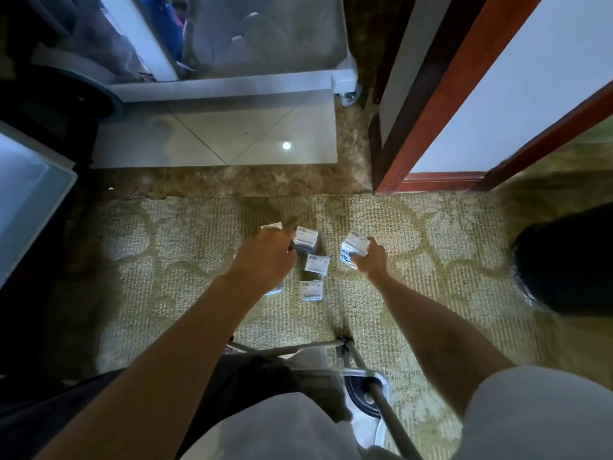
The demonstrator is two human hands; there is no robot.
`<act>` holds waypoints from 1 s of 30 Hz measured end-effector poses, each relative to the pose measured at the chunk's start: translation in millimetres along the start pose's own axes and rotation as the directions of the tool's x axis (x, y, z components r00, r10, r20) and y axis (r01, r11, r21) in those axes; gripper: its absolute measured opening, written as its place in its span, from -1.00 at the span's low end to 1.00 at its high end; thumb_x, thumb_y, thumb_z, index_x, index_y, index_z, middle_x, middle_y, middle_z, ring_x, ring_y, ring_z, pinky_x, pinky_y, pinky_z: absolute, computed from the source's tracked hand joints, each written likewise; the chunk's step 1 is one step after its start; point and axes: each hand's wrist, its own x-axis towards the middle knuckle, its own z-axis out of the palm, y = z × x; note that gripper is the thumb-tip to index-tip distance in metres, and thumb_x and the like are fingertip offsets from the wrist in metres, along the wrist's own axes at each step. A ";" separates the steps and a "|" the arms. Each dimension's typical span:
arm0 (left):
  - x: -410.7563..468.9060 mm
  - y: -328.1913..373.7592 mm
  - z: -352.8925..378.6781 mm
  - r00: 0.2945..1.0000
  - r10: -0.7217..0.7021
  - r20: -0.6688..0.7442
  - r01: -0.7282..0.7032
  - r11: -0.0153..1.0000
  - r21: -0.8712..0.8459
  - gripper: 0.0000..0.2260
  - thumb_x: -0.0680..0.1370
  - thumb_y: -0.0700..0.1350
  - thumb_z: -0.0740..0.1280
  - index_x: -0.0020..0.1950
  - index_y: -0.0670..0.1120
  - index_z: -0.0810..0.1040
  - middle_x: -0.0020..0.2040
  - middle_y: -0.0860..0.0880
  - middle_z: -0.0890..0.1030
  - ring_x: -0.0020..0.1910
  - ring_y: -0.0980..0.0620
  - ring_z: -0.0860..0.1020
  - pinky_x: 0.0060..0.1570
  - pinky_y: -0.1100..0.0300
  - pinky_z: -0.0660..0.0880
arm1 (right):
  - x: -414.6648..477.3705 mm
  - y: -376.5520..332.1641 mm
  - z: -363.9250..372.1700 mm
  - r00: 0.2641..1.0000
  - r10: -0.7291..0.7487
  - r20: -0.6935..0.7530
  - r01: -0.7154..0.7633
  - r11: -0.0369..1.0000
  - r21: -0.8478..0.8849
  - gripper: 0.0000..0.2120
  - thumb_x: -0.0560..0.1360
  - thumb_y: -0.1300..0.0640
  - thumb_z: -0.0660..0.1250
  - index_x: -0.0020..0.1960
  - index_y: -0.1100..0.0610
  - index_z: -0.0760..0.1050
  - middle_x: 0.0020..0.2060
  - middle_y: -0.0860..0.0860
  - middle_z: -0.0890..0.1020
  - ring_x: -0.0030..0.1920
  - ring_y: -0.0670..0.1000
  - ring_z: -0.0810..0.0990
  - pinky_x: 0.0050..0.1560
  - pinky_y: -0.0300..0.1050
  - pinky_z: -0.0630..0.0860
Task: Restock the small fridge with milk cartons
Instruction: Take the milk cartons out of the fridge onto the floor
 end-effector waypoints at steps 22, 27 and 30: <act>-9.1 -0.8 -12.2 0.997 -0.043 -0.061 0.035 0.992 -0.120 -0.74 0.57 -0.19 0.18 0.23 -0.15 0.49 0.09 -0.19 0.60 -0.09 -0.09 0.53 -0.20 0.16 0.40 | -37.2 -50.3 -15.1 0.998 -0.046 0.053 0.064 0.900 -0.431 -0.57 0.47 0.32 0.19 0.32 0.23 0.23 0.26 0.22 0.36 0.23 0.22 0.41 0.27 0.16 0.38; -18.3 -25.0 -38.6 0.968 -0.160 -0.193 0.103 0.956 -0.276 -0.77 0.56 -0.19 0.18 0.15 -0.19 0.52 0.06 -0.20 0.59 -0.10 -0.07 0.49 -0.12 0.13 0.39 | -69.5 -139.6 -23.5 0.881 -0.457 0.124 0.455 0.746 -0.487 -0.46 0.44 0.43 0.20 0.39 0.18 0.26 0.36 0.20 0.34 0.32 0.19 0.38 0.29 0.06 0.40; -35.0 -52.2 -66.9 0.903 -0.240 -0.356 0.126 0.940 -0.316 -0.79 0.57 -0.20 0.18 0.09 -0.21 0.56 0.03 -0.17 0.61 -0.16 0.02 0.45 -0.23 0.26 0.36 | -97.8 -207.1 -16.8 0.786 -0.589 0.190 0.613 0.700 -0.365 -0.57 0.47 0.41 0.25 0.31 0.20 0.37 0.29 0.18 0.42 0.23 0.18 0.47 0.18 0.06 0.50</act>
